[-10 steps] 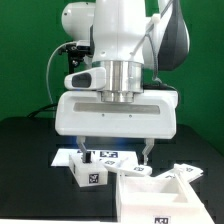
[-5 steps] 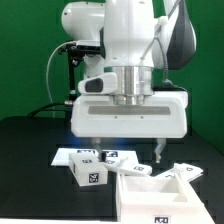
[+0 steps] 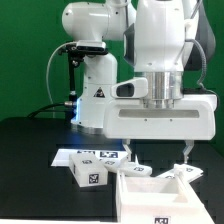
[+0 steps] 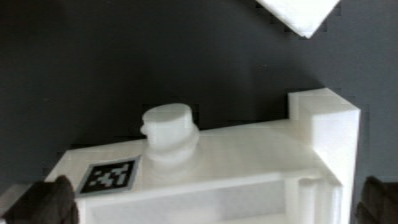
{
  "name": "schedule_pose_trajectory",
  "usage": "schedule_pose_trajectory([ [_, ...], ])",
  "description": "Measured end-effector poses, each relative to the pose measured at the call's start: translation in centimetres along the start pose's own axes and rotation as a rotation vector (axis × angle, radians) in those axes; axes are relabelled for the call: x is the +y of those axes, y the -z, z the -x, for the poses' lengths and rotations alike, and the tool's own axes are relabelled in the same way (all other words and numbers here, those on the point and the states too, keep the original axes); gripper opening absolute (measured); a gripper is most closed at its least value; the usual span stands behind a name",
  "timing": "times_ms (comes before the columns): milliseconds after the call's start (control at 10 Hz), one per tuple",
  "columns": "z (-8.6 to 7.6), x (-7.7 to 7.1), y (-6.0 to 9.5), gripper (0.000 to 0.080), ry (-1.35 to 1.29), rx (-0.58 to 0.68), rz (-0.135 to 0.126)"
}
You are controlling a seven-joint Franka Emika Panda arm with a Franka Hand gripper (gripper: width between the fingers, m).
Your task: Assemble cabinet
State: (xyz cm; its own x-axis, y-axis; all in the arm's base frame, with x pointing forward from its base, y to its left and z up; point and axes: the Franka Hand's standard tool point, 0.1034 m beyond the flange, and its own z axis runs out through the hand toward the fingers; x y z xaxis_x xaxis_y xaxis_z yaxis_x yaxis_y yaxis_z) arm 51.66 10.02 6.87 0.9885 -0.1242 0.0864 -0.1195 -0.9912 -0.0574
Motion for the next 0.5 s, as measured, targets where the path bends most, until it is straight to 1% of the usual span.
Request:
schedule_pose_trajectory([
  [100,0.2,-1.3,0.3,0.0797,0.096,0.005,-0.002],
  [200,0.8,-2.6,0.5,0.0797,0.175,0.006,-0.012],
  [300,1.7,-3.7,0.6,0.0797,0.203,0.011,-0.022],
  [400,2.6,-4.2,0.8,0.0797,0.192,0.068,-0.03],
  [500,3.1,-4.0,0.5,0.0797,0.2,0.049,-0.026],
])
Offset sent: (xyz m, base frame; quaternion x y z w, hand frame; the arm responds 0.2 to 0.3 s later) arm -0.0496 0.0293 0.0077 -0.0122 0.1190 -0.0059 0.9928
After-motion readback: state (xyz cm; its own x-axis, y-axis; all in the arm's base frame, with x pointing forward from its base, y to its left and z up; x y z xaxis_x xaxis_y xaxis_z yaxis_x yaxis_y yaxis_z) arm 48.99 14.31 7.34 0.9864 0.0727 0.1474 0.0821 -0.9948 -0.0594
